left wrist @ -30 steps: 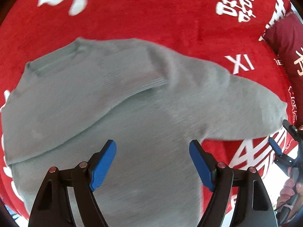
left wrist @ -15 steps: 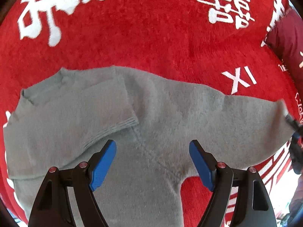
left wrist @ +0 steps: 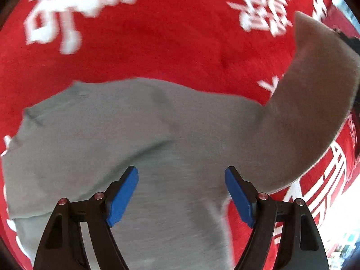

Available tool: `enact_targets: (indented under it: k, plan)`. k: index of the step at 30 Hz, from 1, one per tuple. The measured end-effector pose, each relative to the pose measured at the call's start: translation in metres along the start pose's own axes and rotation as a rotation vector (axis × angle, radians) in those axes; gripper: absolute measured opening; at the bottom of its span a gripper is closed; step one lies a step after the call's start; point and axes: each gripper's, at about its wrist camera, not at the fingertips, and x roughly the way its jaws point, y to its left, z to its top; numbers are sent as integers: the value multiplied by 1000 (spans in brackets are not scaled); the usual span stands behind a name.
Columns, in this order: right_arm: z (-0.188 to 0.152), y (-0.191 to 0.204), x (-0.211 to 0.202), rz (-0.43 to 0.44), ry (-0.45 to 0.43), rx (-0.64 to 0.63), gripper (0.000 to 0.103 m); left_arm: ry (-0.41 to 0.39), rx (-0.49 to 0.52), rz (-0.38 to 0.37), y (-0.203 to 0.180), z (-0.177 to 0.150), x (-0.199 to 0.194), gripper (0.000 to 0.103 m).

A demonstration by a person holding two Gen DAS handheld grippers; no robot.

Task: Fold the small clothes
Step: 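Grasp the other sleeve cuff with the right gripper and fold it across the body, then open the right gripper and withdraw from the folded sleeve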

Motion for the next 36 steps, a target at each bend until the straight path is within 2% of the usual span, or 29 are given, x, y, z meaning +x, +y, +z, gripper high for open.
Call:
enact_targets:
  k: [3,7,13,17,19,20,21,22,24,25,27,28,29,30,31,33,36]
  plan:
    - [-16,23,45,20,84,-52,6,-48,-50,27,49,-4,-24,80]
    - [-53,50,112,21,227,-147,6,-71,-96,81,117,-17,-43,80]
    - [-144,70,225,-28,520,-297,6,-61,-254,213,237,-49,-54,80]
    - [-214,52,286,-216,722,-437,7,-19,-357,247,293,-83,-48,80]
    - [-234,38,302,-332,770,-484,10,7,-390,241,303,-98,-46,80]
    - [-244,27,309,-429,788,-501,11,12,-407,230,308,-103,-44,80]
    - [-248,22,310,-477,792,-498,11,0,-415,207,313,-109,-46,80]
    - [-249,18,309,-512,779,-482,16,-10,-411,195,315,-111,-49,80]
    - [-247,18,299,-505,721,-445,36,-13,-392,192,316,-114,-53,80]
    - [-243,18,294,-498,684,-422,52,-13,-390,185,317,-117,-55,80]
    - [-233,18,288,-471,611,-350,55,-15,-409,158,320,-120,-59,80]
    - [-229,17,287,-463,587,-311,52,-17,-428,141,325,-122,-62,80]
    - [-225,16,290,-454,569,-278,31,-19,-440,133,330,-124,-65,80]
    - [-223,17,293,-469,553,-267,17,-23,-454,125,336,-126,-67,80]
    - [-225,24,297,-488,534,-305,6,-28,-464,120,343,-125,-65,80]
    - [-238,48,312,-472,545,-425,6,-41,-482,117,353,-130,-71,80]
    - [-271,79,339,-477,661,-679,6,-44,-496,134,354,-136,-82,80]
